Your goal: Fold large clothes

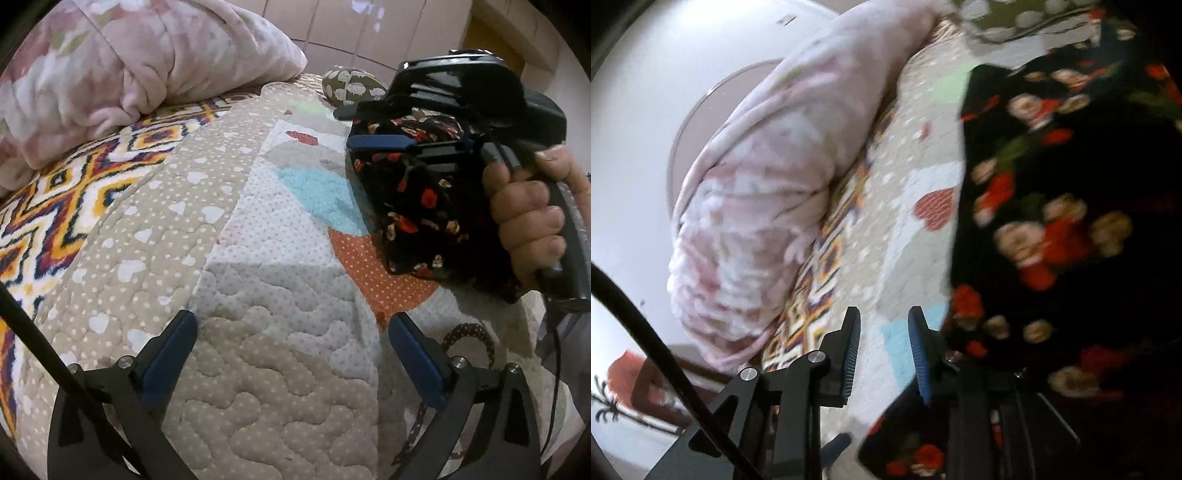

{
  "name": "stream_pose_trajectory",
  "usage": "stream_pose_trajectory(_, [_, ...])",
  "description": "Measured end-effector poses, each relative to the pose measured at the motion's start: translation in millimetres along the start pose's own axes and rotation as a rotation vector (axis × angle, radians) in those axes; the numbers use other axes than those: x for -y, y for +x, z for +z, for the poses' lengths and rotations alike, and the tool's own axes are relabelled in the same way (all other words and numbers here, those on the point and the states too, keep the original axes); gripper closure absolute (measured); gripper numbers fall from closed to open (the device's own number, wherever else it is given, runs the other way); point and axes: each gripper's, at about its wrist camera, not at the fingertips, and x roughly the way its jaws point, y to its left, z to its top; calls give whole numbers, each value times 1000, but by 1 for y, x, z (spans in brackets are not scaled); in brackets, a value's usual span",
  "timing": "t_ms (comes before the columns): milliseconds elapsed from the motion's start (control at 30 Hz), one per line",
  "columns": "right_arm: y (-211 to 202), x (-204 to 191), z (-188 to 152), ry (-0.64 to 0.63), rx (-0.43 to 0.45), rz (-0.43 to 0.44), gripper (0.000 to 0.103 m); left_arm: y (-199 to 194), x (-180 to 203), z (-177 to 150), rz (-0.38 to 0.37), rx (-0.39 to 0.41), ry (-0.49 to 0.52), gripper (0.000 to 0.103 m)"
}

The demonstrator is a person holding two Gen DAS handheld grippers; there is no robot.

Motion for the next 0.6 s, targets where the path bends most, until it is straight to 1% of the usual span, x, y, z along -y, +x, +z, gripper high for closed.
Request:
stream_pose_trajectory(133, [-11, 7, -8, 82, 11, 92, 74, 0, 1, 0, 2, 2, -1, 1])
stream_pose_trajectory(200, [-13, 9, -14, 132, 17, 152, 74, 0, -1, 0, -3, 5, -5, 1])
stream_pose_trajectory(300, [-18, 5, -24, 180, -9, 227, 74, -1, -3, -1, -12, 12, -16, 1])
stream_pose_trajectory(367, [-22, -3, -32, 198, -28, 281, 71, -2, -4, -1, -19, 15, -21, 1])
stream_pose_trajectory(433, [-36, -14, -39, 164, 7, 276, 70, -2, -5, -1, -26, 19, -27, 1])
stream_pose_trajectory(500, [-54, -23, -48, 118, 76, 231, 70, -2, -5, -2, -26, 20, -29, 1])
stream_pose_trajectory(533, [-60, -23, -52, 115, 96, 213, 68, -2, -5, -1, -23, 19, -27, 1])
stream_pose_trajectory(600, [-64, -12, -60, 166, 120, 151, 61, -1, -3, -1, -10, 16, -18, 1])
